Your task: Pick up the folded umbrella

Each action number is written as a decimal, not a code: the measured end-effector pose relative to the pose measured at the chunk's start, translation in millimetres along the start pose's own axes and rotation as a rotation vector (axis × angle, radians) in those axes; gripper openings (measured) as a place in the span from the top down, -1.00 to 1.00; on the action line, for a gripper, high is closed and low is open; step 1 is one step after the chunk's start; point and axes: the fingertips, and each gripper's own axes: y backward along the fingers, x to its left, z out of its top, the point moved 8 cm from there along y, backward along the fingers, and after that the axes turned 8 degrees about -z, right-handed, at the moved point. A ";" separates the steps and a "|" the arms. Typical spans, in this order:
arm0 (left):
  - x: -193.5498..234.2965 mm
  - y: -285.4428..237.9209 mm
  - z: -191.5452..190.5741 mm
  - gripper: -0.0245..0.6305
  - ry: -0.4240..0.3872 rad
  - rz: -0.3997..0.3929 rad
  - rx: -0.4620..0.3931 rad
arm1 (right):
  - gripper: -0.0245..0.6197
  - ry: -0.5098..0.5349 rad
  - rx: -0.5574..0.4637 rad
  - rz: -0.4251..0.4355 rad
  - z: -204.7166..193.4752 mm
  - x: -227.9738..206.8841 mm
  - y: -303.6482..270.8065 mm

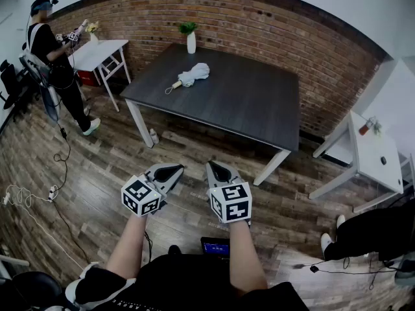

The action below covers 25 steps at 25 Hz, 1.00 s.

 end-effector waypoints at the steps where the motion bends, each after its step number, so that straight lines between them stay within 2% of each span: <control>1: 0.2 0.2 -0.4 0.92 0.004 0.002 -0.003 | 0.90 0.006 0.002 0.003 0.0 1.1 -0.6; 9: -6.5 -2.9 -3.3 0.92 0.020 0.005 0.002 | 0.90 0.032 0.012 0.036 -4.4 5.9 1.6; 13: -9.4 -7.0 -2.5 0.92 0.019 -0.004 0.006 | 0.90 0.013 0.013 0.033 -5.4 1.5 2.1; 17: -13.2 -9.1 -5.1 0.92 0.029 -0.010 0.005 | 0.90 -0.014 0.015 0.076 -7.6 1.2 3.4; 20: -16.4 -12.5 -6.0 0.92 0.036 -0.012 0.004 | 0.90 0.006 0.022 0.092 -9.7 1.1 4.1; 25: -16.8 -15.0 -3.3 0.92 0.085 0.007 -0.070 | 0.90 0.022 0.031 0.098 -10.4 -4.7 5.6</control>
